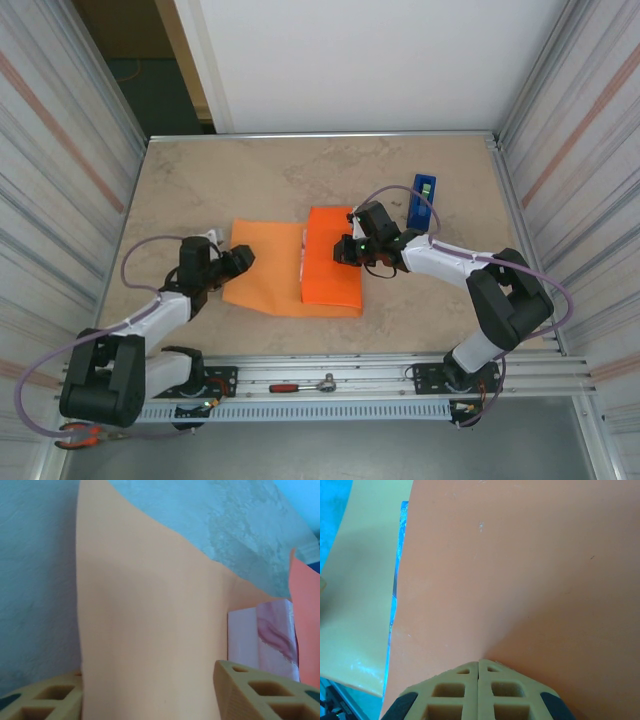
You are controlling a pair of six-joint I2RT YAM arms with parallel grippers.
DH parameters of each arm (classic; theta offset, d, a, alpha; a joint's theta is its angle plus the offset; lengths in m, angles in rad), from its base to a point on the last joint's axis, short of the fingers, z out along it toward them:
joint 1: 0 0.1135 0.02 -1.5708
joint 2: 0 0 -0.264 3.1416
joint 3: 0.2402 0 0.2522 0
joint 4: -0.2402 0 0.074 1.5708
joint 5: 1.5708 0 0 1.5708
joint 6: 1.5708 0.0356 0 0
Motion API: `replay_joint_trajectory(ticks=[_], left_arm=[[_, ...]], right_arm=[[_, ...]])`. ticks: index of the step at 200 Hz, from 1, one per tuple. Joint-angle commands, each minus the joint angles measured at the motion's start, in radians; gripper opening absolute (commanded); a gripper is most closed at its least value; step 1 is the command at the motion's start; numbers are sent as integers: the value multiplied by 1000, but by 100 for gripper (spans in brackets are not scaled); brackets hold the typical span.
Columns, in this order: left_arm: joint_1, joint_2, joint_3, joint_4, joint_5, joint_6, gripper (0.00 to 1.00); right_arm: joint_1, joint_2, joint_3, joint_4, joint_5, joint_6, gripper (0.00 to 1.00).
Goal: Wrap the gift box in paper
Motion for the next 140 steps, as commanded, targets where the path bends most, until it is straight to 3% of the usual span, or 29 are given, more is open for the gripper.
replay_joint_trajectory(ticks=[1,82,97,109,140], left_arm=[[20,-33,-24,-86,14,-6,50],[41,-120,-46,-165,-7,-15,30],[40,-138,-52,-175,-4,-14,17],[41,-154,-52,-178,7,-9,0],[31,-219,-41,-175,71,0,0]], right_arm=[[18,32,-20,-85,9,-25,0],[19,30,-18,-89,9,-26,0],[20,31,-17,-91,10,-27,0],[20,30,-18,-91,8,-27,0],[20,31,-16,-91,8,-27,0]])
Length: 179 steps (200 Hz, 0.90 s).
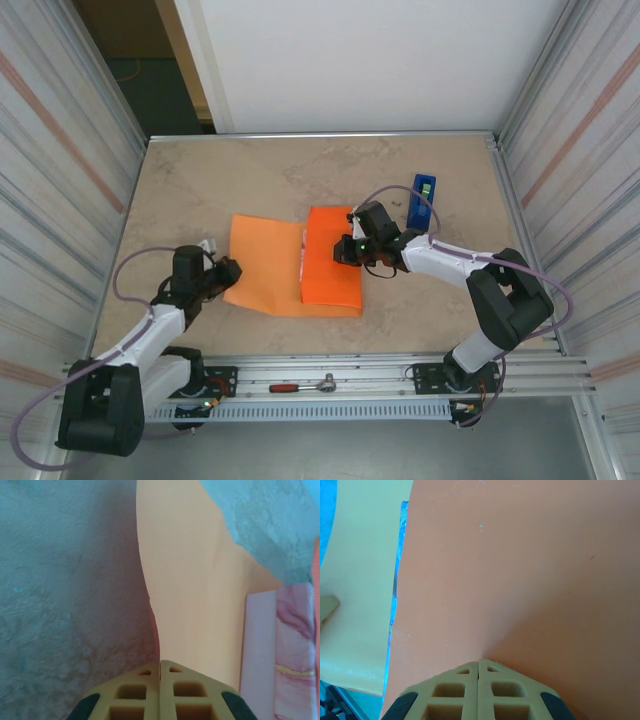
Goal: Wrap the gift box in paper
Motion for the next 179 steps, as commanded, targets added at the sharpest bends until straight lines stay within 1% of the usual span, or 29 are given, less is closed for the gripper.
replay_joint_trajectory(ticks=[1,23,47,82,106,134,179], left_arm=[[-3,-57,-1,-13,57,8,0],[-57,-108,13,-22,64,4,0],[-156,-151,34,-24,33,-15,0],[-290,-140,88,5,-21,-74,0],[-374,-78,145,35,-45,-127,0],[-454,35,229,53,-57,-190,0],[-561,221,352,110,-81,-280,0]], right_arm=[[20,31,-17,-91,8,-27,0],[21,32,-19,-87,9,-26,0],[23,37,-20,-84,11,-24,0],[26,41,-19,-82,12,-22,0],[28,46,-16,-83,12,-22,0],[31,47,-12,-80,13,-21,0],[35,53,-9,-77,11,-19,0]])
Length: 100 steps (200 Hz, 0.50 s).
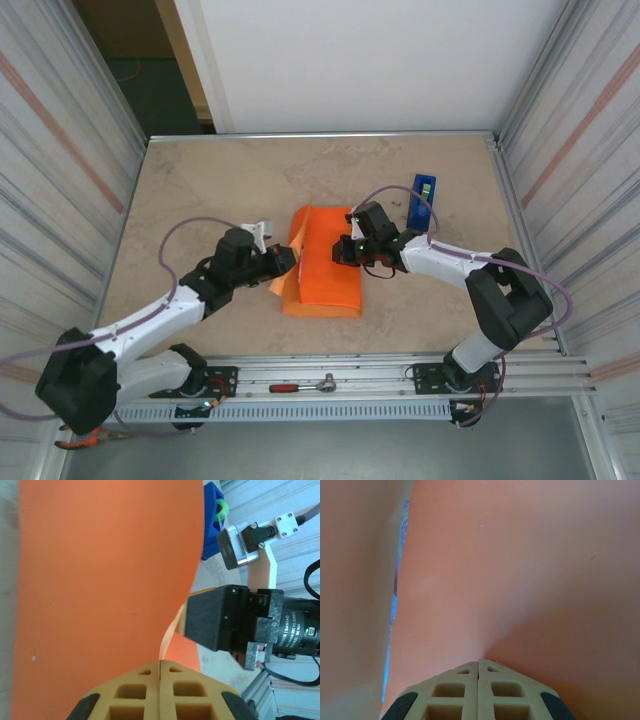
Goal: Wrap the gift box in paper
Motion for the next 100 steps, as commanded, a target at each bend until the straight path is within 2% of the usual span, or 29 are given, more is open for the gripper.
replay_joint_trajectory(ticks=[1,56,100], left_arm=[[-42,74,73,61,-29,-72,0],[-135,300,145,165,-44,-112,0],[-149,399,64,230,-77,-157,0]], right_arm=[[22,48,-11,-89,8,-19,0],[24,50,-18,-82,9,-18,0],[7,32,-12,-95,0,-18,0]])
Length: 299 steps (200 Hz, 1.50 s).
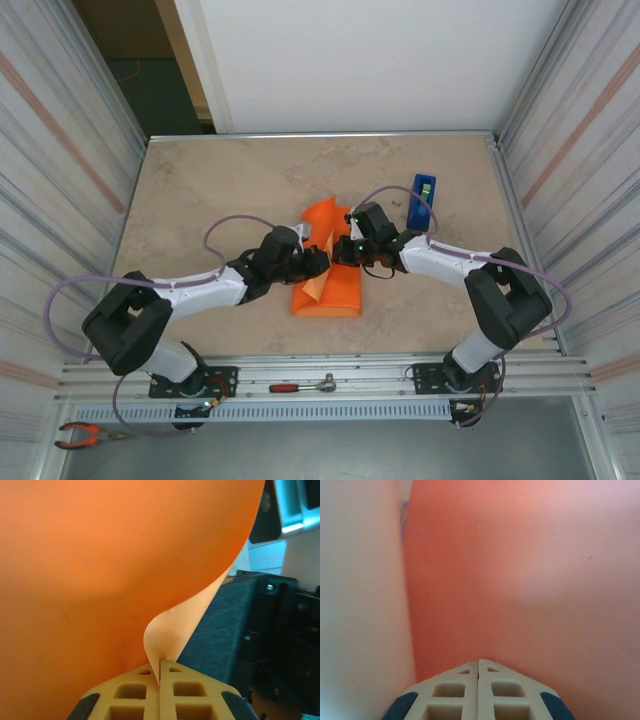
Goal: Wrap the gift box in paper
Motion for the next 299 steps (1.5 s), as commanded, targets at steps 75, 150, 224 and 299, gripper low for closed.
replay_joint_trajectory(ticks=[75,150,224,299], left_arm=[[-7,97,-92,47,-72,-69,0],[-7,82,-51,7,-58,-58,0],[-8,76,211,-201,24,9,0],[-44,181,159,-87,23,-32,0]], right_arm=[[-110,-93,57,-153,-82,-23,0],[-122,-17,41,-127,-95,-33,0],[-122,-14,-37,-89,-90,-26,0],[-119,-20,-72,-67,-89,-16,0]])
